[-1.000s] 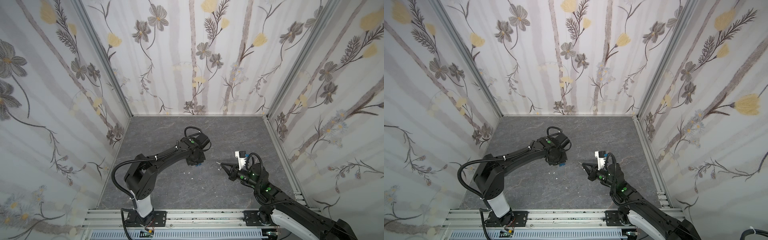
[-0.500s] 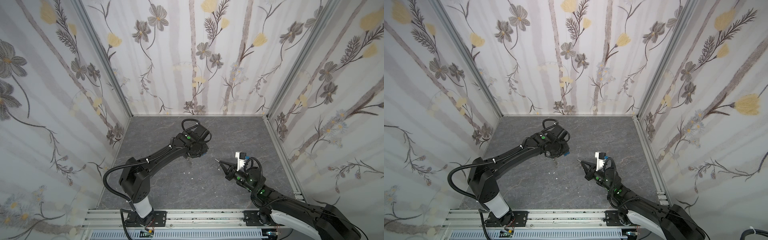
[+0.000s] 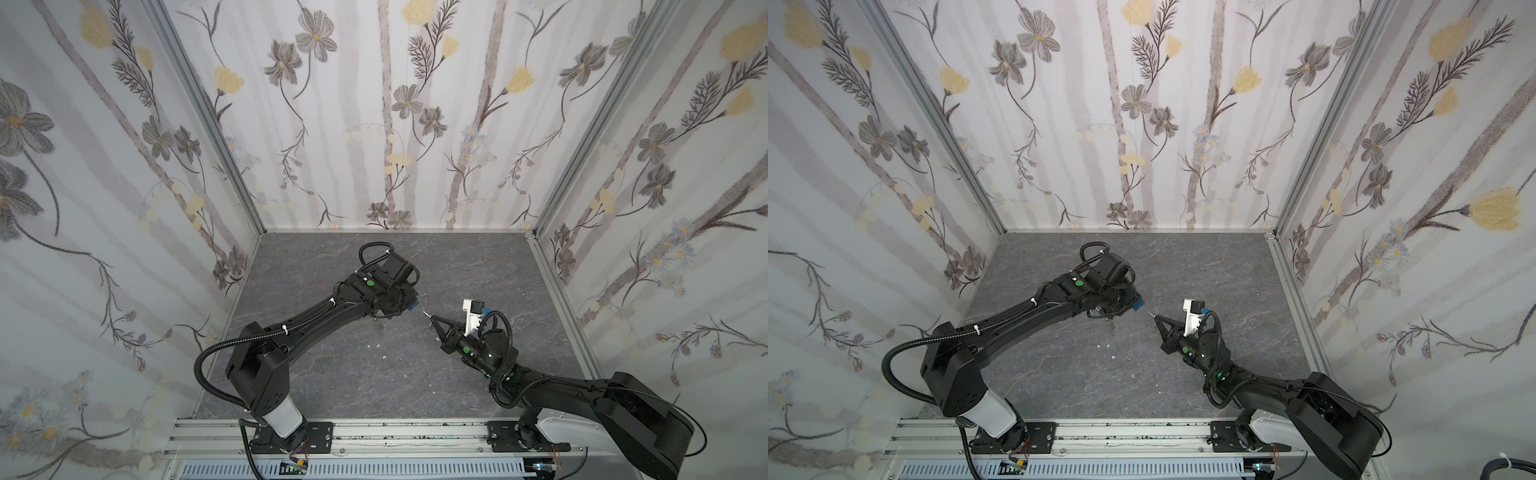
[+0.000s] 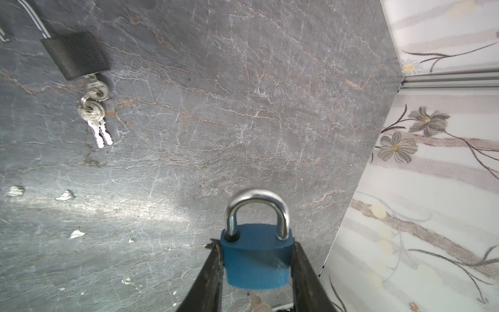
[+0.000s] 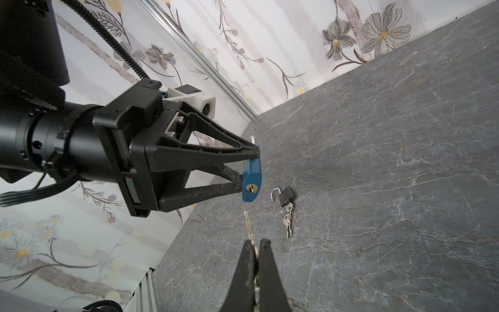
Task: Unlock with the key
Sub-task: 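Lift the blue padlock with the left gripper while the right gripper inserts the key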
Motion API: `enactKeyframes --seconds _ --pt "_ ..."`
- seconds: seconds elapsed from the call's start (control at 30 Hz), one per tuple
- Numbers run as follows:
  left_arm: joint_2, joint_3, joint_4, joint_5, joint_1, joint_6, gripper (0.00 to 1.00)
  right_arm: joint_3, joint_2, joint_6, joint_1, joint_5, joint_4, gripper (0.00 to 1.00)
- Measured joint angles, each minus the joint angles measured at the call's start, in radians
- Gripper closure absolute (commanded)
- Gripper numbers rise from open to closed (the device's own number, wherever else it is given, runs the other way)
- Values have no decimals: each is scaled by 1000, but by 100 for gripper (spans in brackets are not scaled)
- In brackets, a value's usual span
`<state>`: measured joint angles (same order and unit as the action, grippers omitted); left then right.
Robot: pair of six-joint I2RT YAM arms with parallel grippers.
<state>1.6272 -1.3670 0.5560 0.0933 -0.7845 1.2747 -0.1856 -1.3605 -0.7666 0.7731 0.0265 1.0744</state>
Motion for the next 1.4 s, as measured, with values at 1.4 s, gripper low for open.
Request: enactKeyframes --seconds 1.4 --pt "-12 43 -134 61 0 46 88 -55 -121 -26 -8 -68 91 100"
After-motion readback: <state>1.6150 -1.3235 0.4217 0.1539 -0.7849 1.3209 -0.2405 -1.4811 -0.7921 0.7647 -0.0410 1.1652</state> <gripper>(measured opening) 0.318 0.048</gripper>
